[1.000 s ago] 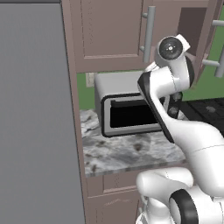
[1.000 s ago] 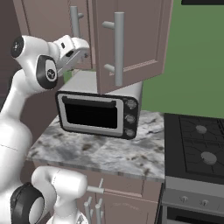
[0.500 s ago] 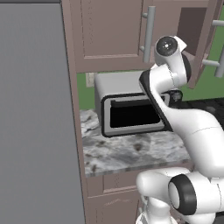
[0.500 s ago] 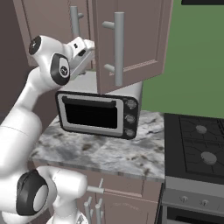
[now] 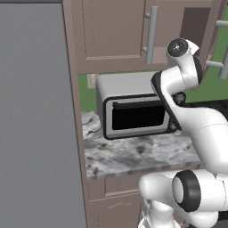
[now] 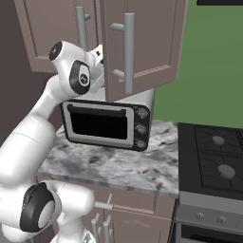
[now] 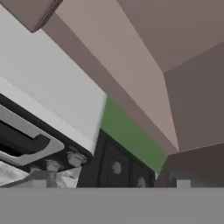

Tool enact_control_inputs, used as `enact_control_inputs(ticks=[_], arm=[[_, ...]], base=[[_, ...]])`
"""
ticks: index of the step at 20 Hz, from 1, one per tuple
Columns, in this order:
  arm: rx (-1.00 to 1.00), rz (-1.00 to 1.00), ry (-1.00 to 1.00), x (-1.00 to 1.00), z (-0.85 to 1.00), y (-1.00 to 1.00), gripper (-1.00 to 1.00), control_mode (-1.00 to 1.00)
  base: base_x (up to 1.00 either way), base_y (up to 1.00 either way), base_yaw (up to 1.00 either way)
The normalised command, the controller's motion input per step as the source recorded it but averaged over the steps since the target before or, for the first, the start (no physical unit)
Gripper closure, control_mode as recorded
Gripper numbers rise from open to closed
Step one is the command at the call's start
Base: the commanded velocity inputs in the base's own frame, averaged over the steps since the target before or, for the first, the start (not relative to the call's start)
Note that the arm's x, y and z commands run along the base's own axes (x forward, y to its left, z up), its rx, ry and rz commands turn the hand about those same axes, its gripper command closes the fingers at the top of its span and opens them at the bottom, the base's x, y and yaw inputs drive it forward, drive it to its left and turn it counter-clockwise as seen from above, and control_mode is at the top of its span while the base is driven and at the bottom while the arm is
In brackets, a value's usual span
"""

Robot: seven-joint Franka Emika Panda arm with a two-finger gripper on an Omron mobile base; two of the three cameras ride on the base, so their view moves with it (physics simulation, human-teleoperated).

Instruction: Open the cabinet, retrieve the rolling pin, and place it next to the meat on the cutting board to prepare for tenderizing.

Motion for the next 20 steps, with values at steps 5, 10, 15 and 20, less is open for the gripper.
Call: enact_control_inputs(ticks=[5, 10, 15, 20], arm=[[-0.05, -0.09, 0.01, -0.30, -0.13, -0.65, -1.00, -1.00], [-0.05, -0.13, 0.00, -0.66, -0.04, -0.64, -1.00, -1.00], [-0.04, -0.14, 0.00, -0.40, -0.03, -0.73, -1.00, -1.00], [-0.01, -0.10, 0.00, -0.01, -0.02, -0.85, -1.00, -1.00]], base=[[0.00, 0.00, 0.00], [0.00, 0.00, 0.00], [0.00, 0.00, 0.00], [0.00, 0.00, 0.00]])
